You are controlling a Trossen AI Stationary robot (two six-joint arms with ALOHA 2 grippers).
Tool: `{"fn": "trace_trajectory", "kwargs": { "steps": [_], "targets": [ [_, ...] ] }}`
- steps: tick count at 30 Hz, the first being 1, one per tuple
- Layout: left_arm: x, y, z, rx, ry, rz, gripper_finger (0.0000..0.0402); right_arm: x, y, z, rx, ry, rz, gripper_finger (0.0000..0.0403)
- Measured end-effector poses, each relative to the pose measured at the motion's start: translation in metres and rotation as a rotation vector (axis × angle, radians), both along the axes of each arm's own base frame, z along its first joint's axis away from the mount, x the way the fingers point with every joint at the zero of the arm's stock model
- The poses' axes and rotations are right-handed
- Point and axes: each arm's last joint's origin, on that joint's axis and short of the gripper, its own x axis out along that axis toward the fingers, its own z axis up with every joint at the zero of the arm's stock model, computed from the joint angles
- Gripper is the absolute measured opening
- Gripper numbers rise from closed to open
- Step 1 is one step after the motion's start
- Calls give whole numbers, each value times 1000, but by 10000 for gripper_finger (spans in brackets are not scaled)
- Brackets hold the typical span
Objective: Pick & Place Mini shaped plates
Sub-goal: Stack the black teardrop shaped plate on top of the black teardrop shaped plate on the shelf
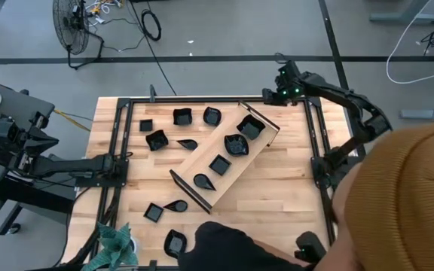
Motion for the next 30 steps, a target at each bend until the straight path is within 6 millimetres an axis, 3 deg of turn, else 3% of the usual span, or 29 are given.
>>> {"fn": "trace_trajectory", "kwargs": {
  "steps": [6,11,18,30],
  "targets": [
    [0,0,0,0,0,0,25,15,-5,-20,16,7,33,249],
    [0,0,0,0,0,0,25,24,-9,-35,62,9,-8,285],
    [0,0,0,0,0,0,25,38,-13,-52,63,4,-17,288],
    [0,0,0,0,0,0,25,45,-18,-70,56,37,-27,274]
  ]
}}
